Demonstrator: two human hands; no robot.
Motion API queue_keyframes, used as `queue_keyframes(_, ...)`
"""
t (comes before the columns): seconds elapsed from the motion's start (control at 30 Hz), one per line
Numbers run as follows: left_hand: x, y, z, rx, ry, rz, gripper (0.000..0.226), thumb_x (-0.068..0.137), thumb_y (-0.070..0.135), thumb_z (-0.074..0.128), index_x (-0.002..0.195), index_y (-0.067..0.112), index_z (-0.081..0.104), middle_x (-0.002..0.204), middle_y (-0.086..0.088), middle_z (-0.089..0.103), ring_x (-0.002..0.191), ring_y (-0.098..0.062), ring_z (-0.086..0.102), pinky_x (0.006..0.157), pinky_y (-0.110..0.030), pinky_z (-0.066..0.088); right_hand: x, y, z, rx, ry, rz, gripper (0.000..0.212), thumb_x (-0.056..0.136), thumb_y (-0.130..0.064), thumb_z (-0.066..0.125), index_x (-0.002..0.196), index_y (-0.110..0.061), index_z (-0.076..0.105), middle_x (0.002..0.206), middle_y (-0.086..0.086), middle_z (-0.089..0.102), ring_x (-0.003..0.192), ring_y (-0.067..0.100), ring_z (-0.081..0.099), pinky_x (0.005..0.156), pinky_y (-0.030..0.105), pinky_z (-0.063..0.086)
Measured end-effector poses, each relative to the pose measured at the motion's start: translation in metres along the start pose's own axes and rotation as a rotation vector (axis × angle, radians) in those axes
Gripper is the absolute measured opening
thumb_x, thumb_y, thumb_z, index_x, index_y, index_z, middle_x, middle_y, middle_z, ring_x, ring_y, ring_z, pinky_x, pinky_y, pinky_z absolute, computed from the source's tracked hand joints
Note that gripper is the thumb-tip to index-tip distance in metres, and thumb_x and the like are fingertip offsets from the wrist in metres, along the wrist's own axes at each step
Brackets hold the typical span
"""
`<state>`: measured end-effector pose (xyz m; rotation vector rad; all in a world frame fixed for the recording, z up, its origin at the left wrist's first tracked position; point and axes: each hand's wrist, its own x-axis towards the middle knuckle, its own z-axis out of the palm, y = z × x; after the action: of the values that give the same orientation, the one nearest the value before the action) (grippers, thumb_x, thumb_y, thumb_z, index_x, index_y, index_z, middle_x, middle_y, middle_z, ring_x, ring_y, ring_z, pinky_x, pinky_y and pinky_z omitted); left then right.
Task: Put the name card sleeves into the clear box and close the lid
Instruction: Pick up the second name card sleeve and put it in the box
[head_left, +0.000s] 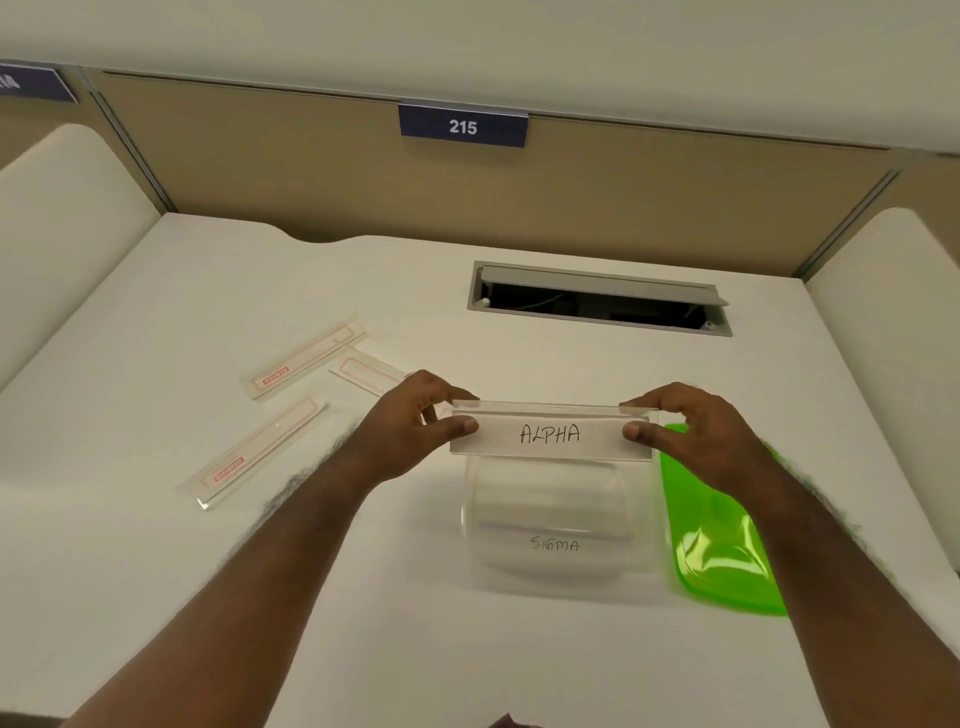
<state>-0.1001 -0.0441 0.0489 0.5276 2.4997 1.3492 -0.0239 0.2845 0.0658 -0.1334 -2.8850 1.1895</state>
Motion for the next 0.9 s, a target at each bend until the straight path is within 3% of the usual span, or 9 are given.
queue_keyframes(0.13,0.008,-0.006,0.029,0.156,-0.050,0.045,0.025,0.080,0.037,0.073,0.104,0.037,0.070,0.095,0.011,0.056,0.083,-0.002,0.053,0.073,-0.015,0.041,-0.010,0.029,0.001,-0.187,0.001,0.078,0.031,0.064,-0.065,0.068,0.090,-0.048,0.070,0.095,-0.023,0.066,0.103,0.011,0.056,0.095,0.044,0.043)
queue_keyframes(0.23,0.011,-0.007,0.047,0.425,-0.064,0.026,0.032,0.081,0.052,0.065,0.111,0.040,0.067,0.103,0.013,0.056,0.102,-0.008,0.051,0.088,-0.031,0.034,-0.018,0.038,0.008,-0.311,-0.012,0.128,0.024,0.067,-0.059,0.071,0.089,-0.050,0.068,0.095,-0.025,0.062,0.109,0.012,0.051,0.098,0.041,0.035)
queue_keyframes(0.37,0.009,0.001,0.064,0.751,-0.040,0.005,0.037,0.083,0.058,0.057,0.115,0.042,0.065,0.113,0.013,0.059,0.109,-0.015,0.050,0.090,-0.035,0.027,-0.023,0.040,0.024,-0.551,-0.057,0.148,0.033,0.071,-0.064,0.065,0.097,-0.045,0.068,0.104,-0.024,0.066,0.110,0.010,0.048,0.090,0.038,0.026)
queue_keyframes(0.53,0.007,0.009,0.081,1.062,-0.106,0.016,0.033,0.089,0.044,0.055,0.118,0.030,0.066,0.115,0.006,0.062,0.113,-0.026,0.049,0.093,-0.040,0.027,-0.022,0.042,0.044,-0.800,-0.088,0.029,0.038,0.077,-0.063,0.057,0.105,-0.040,0.068,0.110,-0.018,0.068,0.107,0.014,0.050,0.083,0.039,0.023)
queue_keyframes(0.67,0.006,0.020,0.094,1.241,-0.204,0.026,0.023,0.088,0.020,0.052,0.106,0.016,0.065,0.106,-0.002,0.062,0.109,-0.030,0.048,0.096,-0.043,0.029,-0.017,0.042,0.058,-0.947,-0.162,-0.018,0.038,0.082,-0.059,0.052,0.110,-0.037,0.067,0.112,-0.011,0.067,0.109,0.020,0.049,0.084,0.042,0.023)
queue_keyframes(0.77,0.007,0.025,0.104,1.304,-0.263,0.036,0.023,0.082,0.010,0.050,0.100,0.013,0.065,0.101,-0.003,0.064,0.107,-0.030,0.048,0.097,-0.042,0.029,-0.017,0.043,0.064,-1.038,-0.181,-0.083,0.031,0.079,-0.055,0.059,0.094,-0.032,0.072,0.094,-0.007,0.069,0.098,0.023,0.054,0.079,0.041,0.024)
queue_keyframes(0.9,0.007,0.019,0.113,1.344,-0.322,0.054,0.020,0.081,0.009,0.051,0.092,0.015,0.066,0.095,-0.002,0.068,0.104,-0.029,0.048,0.098,-0.042,0.027,-0.017,0.047,0.072,-1.114,-0.203,-0.097,0.028,0.053,-0.047,0.083,0.059,-0.023,0.070,0.062,-0.001,0.064,0.073,0.027,0.058,0.074,0.040,0.026)
